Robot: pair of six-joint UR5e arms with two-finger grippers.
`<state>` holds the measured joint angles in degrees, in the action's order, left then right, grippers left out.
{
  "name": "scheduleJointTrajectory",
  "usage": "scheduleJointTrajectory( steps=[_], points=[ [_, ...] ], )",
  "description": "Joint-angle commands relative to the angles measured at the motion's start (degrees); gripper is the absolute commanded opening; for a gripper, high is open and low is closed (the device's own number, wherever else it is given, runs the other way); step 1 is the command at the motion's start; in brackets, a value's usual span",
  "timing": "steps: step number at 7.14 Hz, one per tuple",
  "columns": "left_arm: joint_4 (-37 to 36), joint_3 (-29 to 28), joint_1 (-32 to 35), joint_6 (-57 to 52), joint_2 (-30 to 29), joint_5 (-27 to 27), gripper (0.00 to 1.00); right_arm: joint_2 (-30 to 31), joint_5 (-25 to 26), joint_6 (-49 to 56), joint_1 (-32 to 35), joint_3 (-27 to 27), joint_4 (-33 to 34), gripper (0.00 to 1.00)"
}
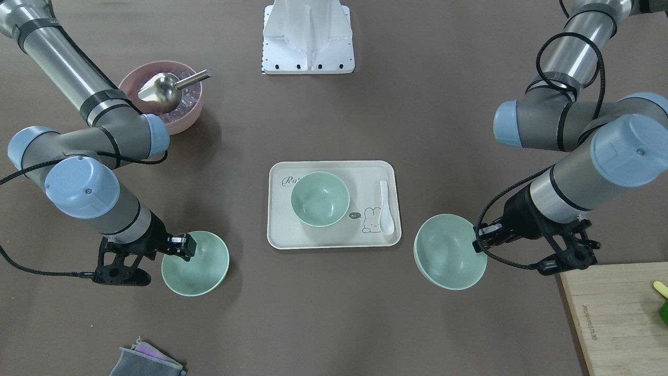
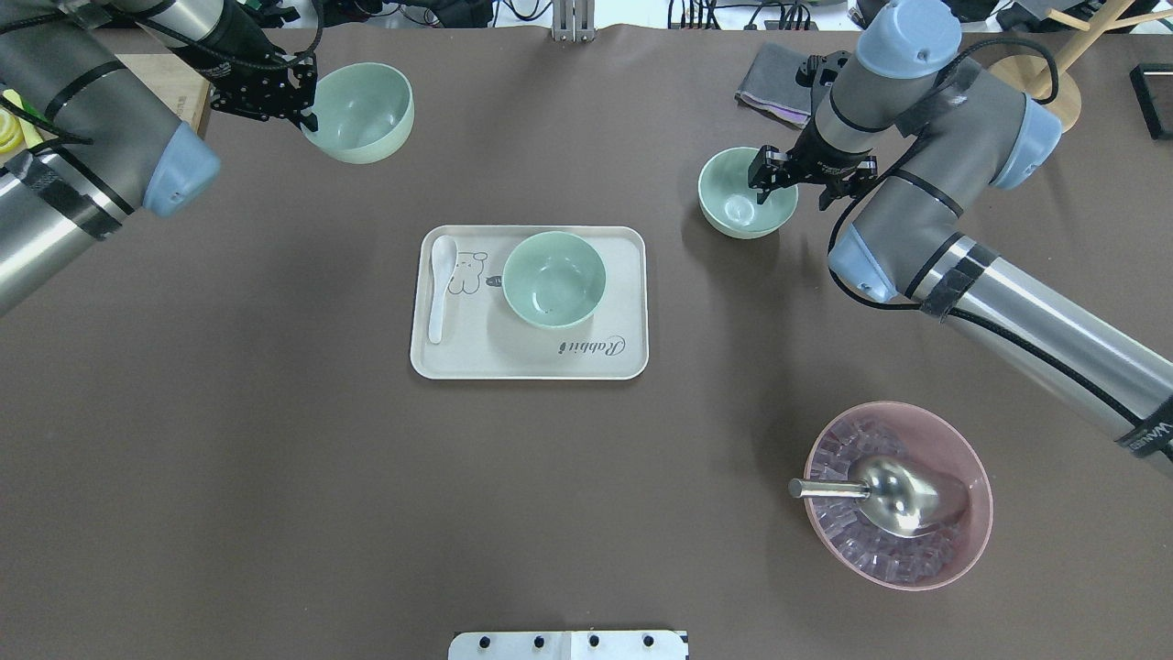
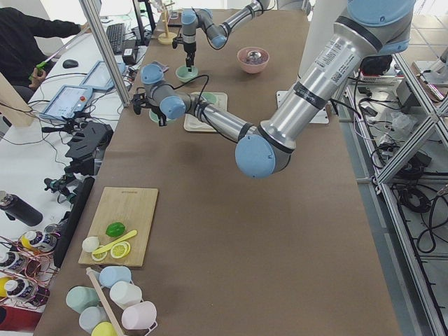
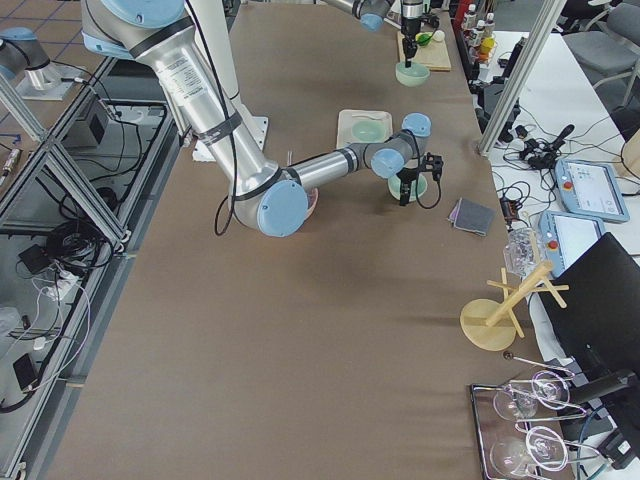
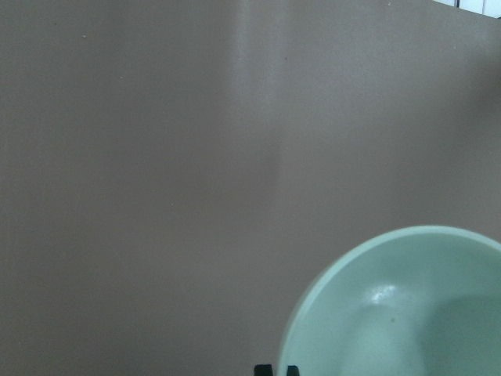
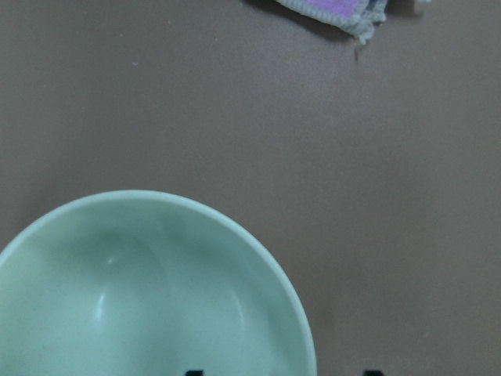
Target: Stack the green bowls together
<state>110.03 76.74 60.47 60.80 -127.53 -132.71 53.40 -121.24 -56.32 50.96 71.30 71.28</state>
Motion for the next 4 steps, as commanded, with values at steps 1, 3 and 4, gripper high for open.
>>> scheduleJointTrajectory(
  steps=[1, 3, 4],
  points=[
    [0.0, 1.9, -2.7, 5.6, -0.3, 0.4, 0.0, 0.3, 0.0, 0.1, -0.3, 0.0, 0.0, 0.03],
    [-0.3, 5.5, -8.0, 14.8, -1.8, 4.3, 0.0, 0.4, -0.1, 0.5, -0.4, 0.1, -0.1, 0.0],
    [-0.3, 5.5, -9.8, 15.6, -1.9, 6.7, 0.0, 0.0, -0.5, -0.2, -0.3, 0.4, -0.1, 0.0]
  ],
)
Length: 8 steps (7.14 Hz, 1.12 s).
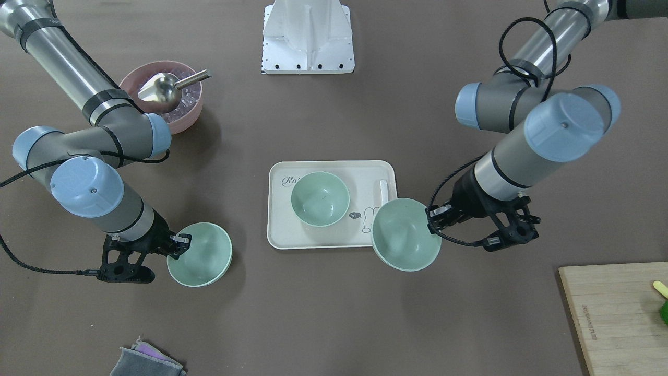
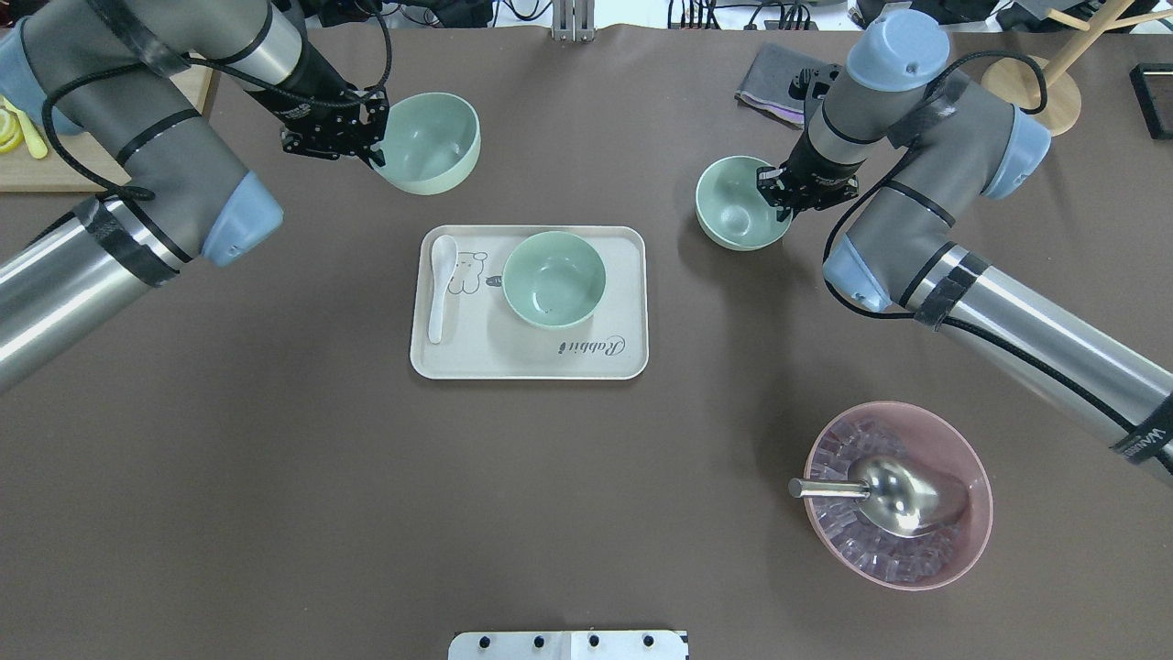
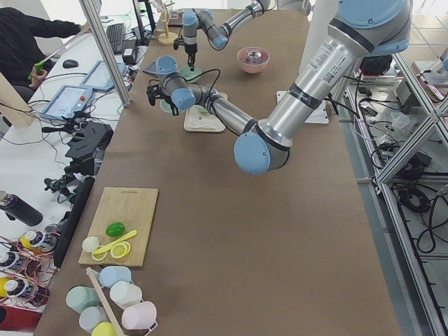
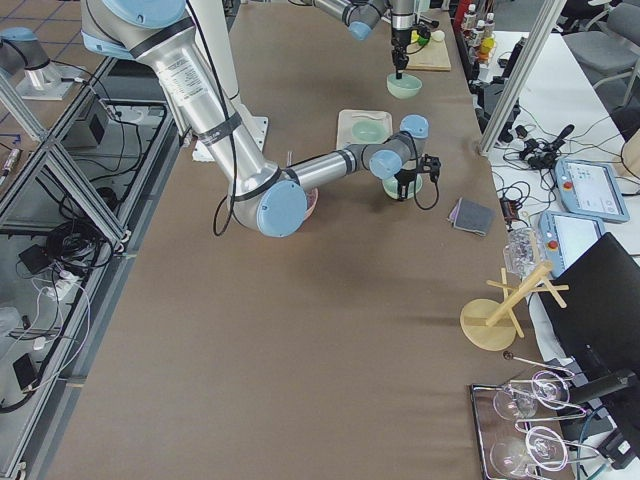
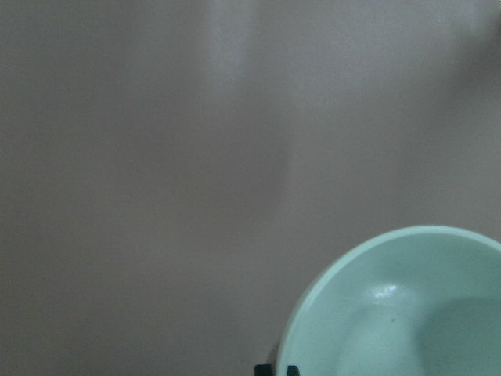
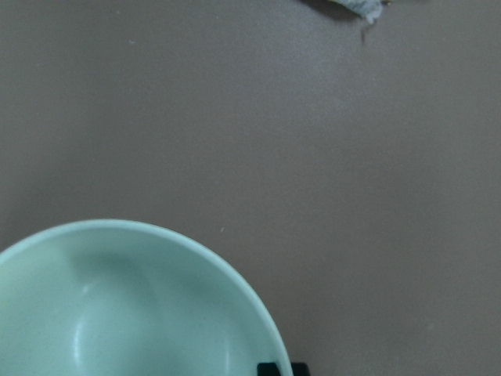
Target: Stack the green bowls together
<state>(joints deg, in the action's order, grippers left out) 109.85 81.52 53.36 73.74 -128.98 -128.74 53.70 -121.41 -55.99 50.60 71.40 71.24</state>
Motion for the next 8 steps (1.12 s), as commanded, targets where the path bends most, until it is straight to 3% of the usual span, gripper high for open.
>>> scheduleJointTrajectory(
  steps=[1, 4, 6, 8],
  points=[
    [-0.1, 0.7, -4.5, 2.8, -0.5, 4.7, 0.0, -0.5, -0.6, -0.6, 0.2, 0.4, -0.1, 0.0],
    [-0.3, 1.1, -8.7, 7.9, -2.5, 8.3, 0.0, -1.5, -1.3, -3.4, 1.1, 0.8, 0.0, 0.0],
    [-8.6, 2.7, -8.9, 8.1, -5.3, 9.0, 0.0, -1.9, -1.4, -5.7, 1.4, 0.7, 0.0, 0.0],
    [-14.5, 6.8, -14.4, 8.1, -5.8, 15.8, 0.0, -2.6, -2.1, -6.0, 1.7, 0.8, 0.1, 0.0]
  ],
)
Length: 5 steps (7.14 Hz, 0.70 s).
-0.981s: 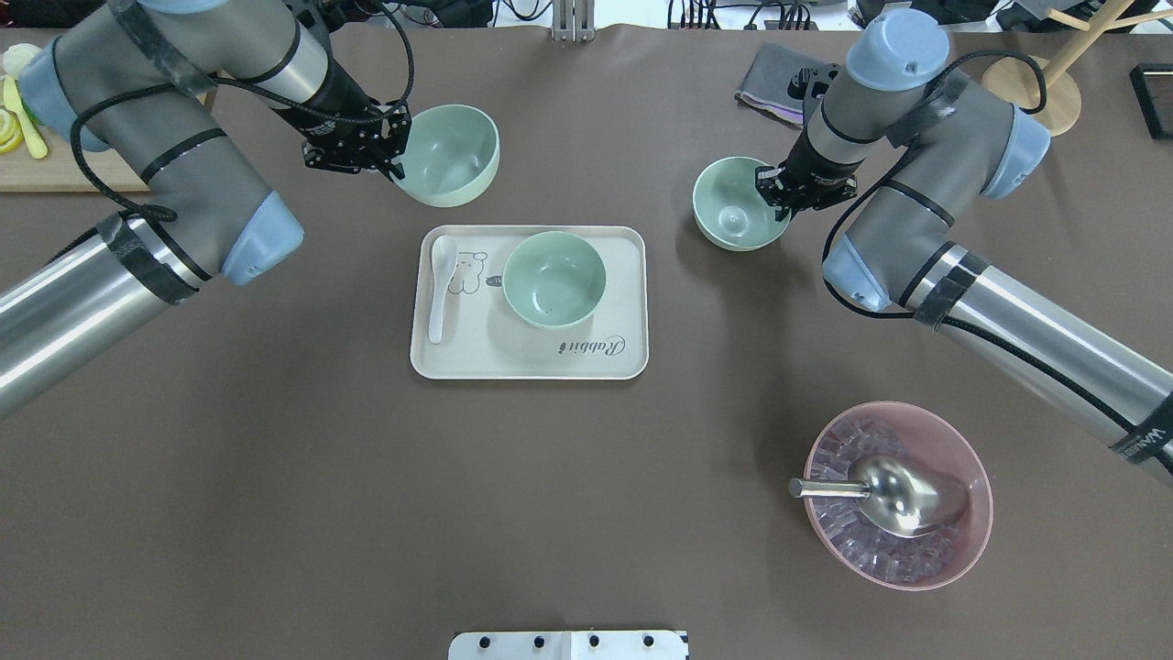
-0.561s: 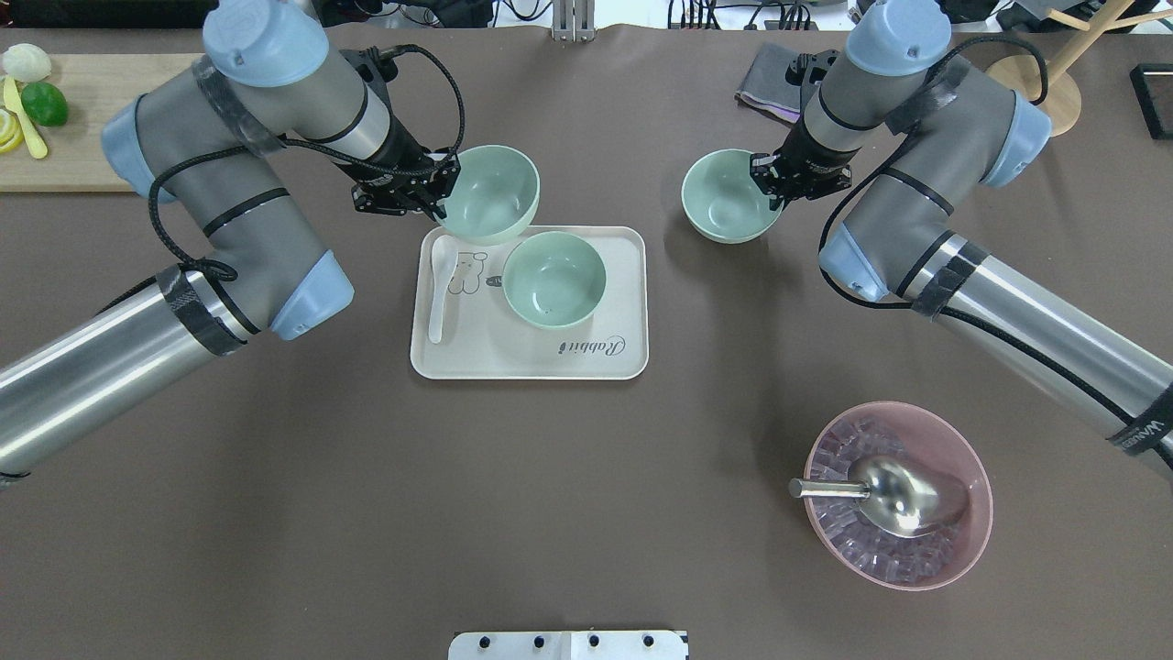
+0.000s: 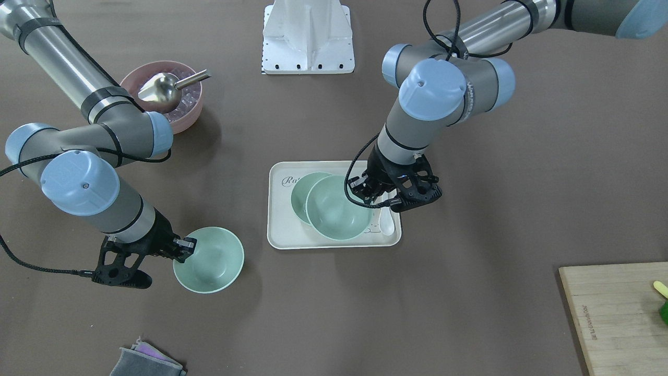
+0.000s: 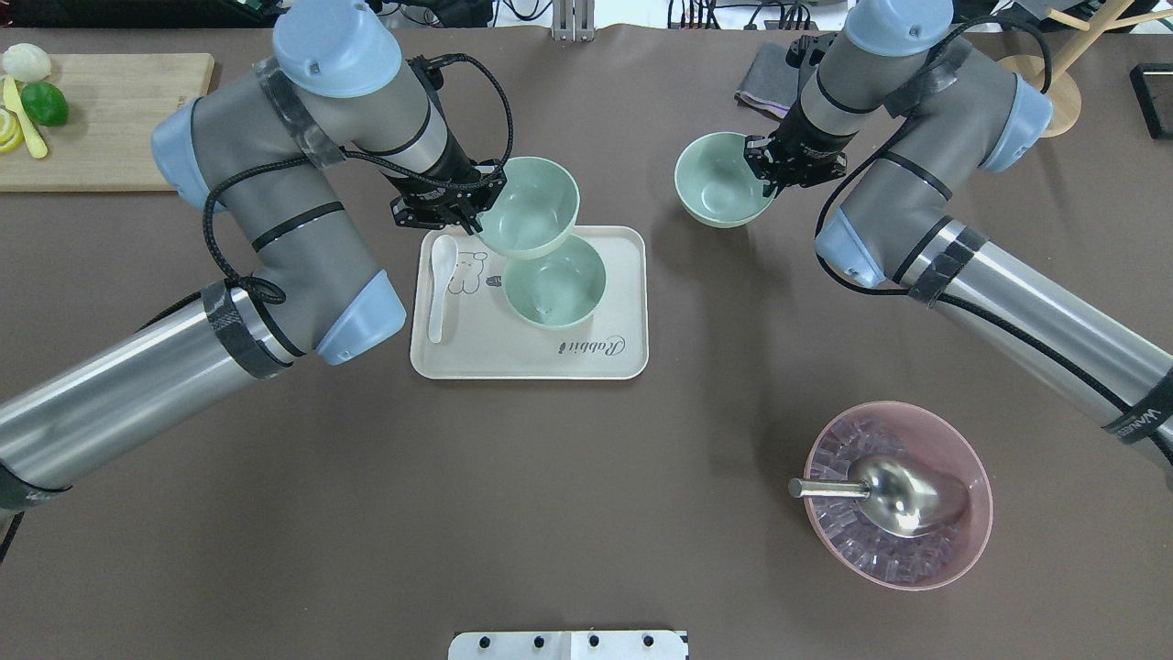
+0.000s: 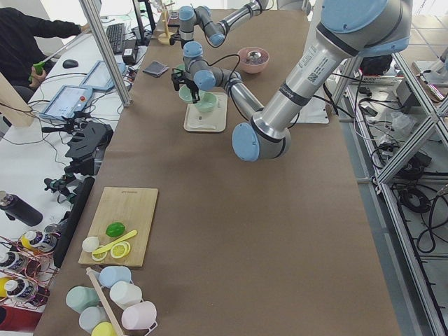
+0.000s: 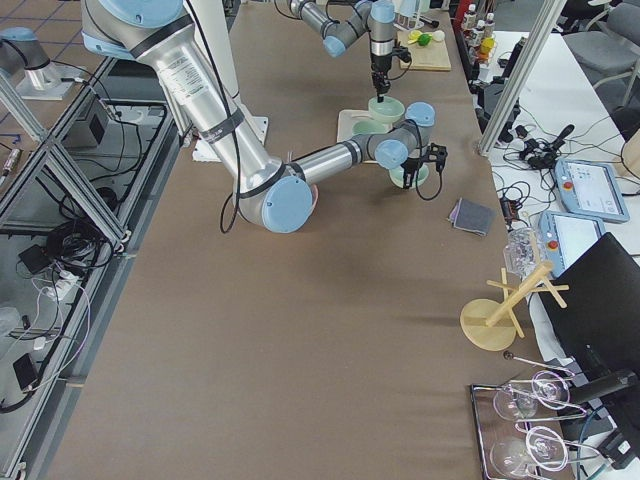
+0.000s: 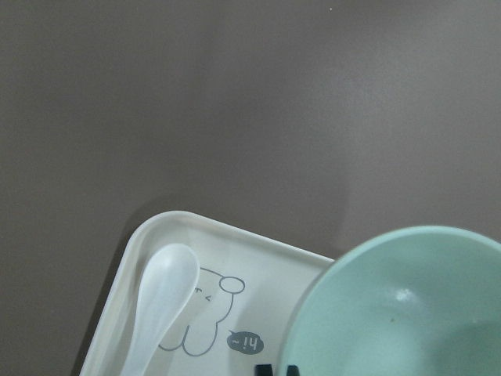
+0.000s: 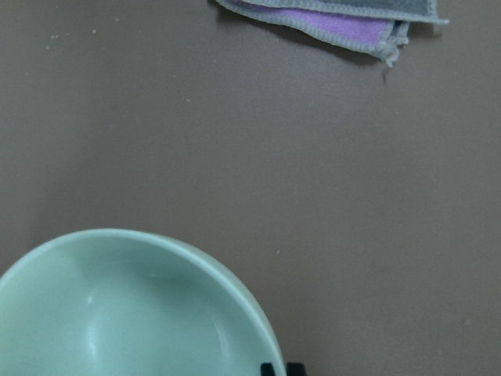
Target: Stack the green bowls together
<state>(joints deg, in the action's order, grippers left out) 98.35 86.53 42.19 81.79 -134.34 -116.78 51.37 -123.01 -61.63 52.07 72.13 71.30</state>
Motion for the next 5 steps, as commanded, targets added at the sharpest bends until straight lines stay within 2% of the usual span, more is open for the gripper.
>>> scheduleJointTrajectory(
  steps=[1, 3, 5],
  points=[
    [-2.9, 1.7, -4.8, 0.0, -0.2, 5.1, 0.0, -0.4, -2.1, -0.3, 1.2, 0.0, 0.1, 0.0],
    [-2.7, 1.5, -5.8, 0.0, 0.1, 5.1, 0.0, -0.7, -4.9, -0.7, 2.9, 0.5, 0.1, 0.0],
    [-2.5, 1.3, -5.9, 0.0, 0.0, 5.1, 0.0, -0.7, -5.2, -0.7, 3.2, 0.5, 0.1, 0.0]
  ],
)
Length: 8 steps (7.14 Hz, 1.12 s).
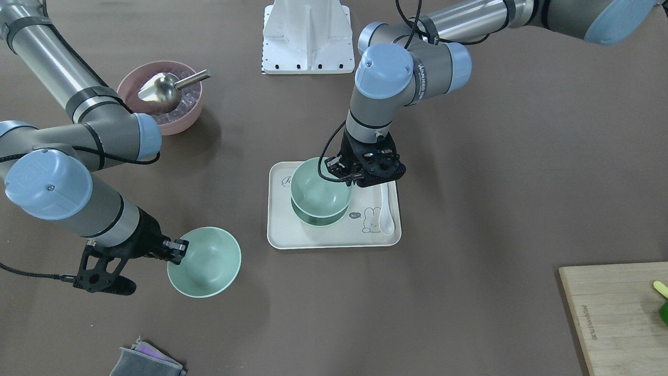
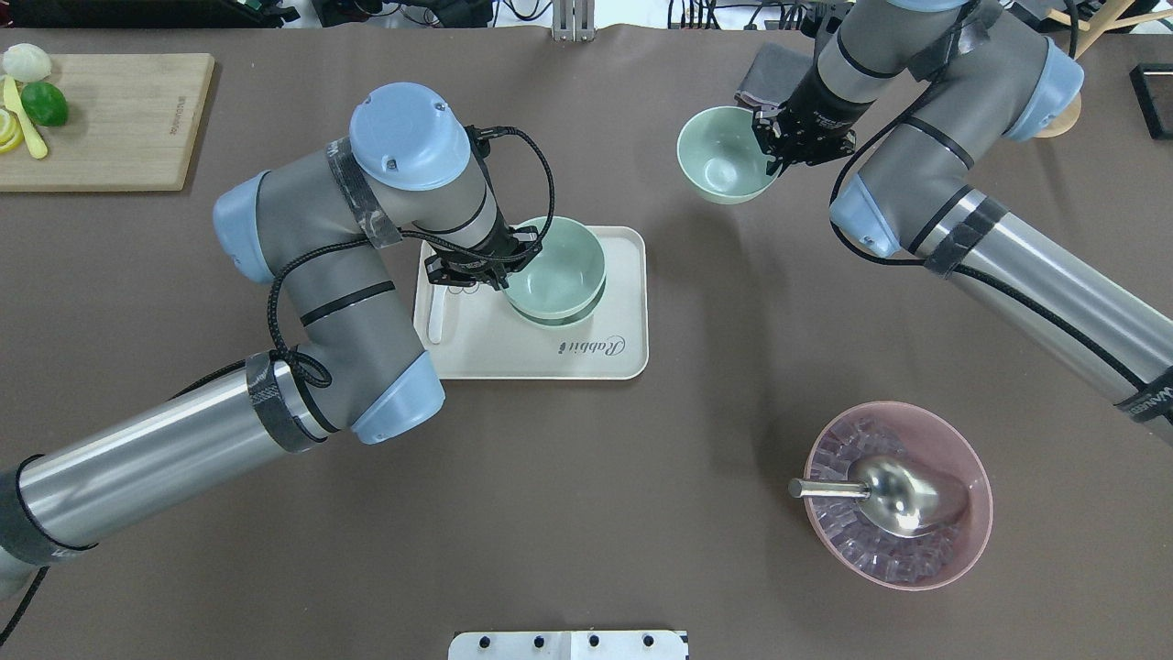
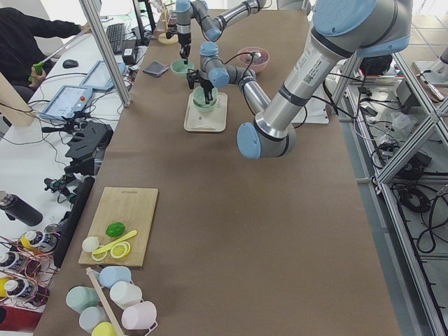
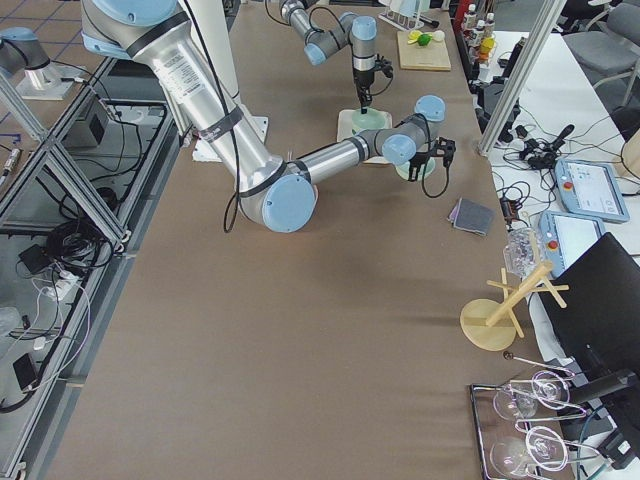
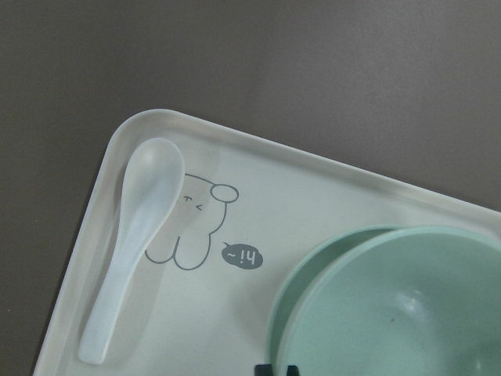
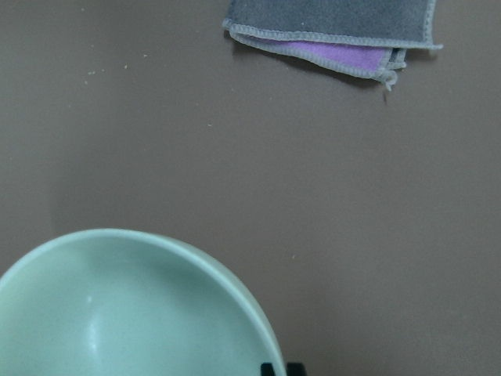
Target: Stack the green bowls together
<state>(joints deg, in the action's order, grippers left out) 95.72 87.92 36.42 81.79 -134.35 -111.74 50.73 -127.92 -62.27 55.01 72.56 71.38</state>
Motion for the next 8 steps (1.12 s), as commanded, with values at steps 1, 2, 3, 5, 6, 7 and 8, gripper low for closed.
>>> scheduleJointTrajectory(
  steps=[1, 2, 3, 5, 6, 7, 8],
  points=[
    [0.2, -0.2, -0.2, 0.0, 0.0, 0.0, 0.0, 0.0, -0.3, 0.0, 0.4, 0.0, 0.0, 0.0],
    [0.2, -0.4, -0.1, 0.0, 0.0, 0.0, 0.0, 0.1, -0.3, 0.0, 0.4, 0.0, -0.1, 0.0],
    [0.3, -1.2, -0.2, -0.1, -0.1, 0.1, 0.0, 0.2, -0.3, 0.0, 0.3, 0.0, -0.1, 0.0],
    [1.6, -1.9, -0.1, 0.0, -0.2, 0.1, 0.0, 0.2, -0.3, 0.0, 0.3, 0.0, -0.2, 0.0],
    [1.8, -2.3, -0.2, 0.1, -0.3, 0.1, 0.0, 0.2, -0.3, 0.0, 0.3, 0.0, -0.2, 0.0],
    [2.5, -2.6, -0.1, 0.1, -0.4, 0.1, 0.0, 0.3, -0.2, 0.1, 0.3, 0.0, -0.2, 0.0],
    [3.5, -3.7, -0.1, 0.1, -0.7, 0.1, 0.0, 0.4, -0.2, 0.2, 0.3, 0.0, -0.2, 0.0]
  ],
)
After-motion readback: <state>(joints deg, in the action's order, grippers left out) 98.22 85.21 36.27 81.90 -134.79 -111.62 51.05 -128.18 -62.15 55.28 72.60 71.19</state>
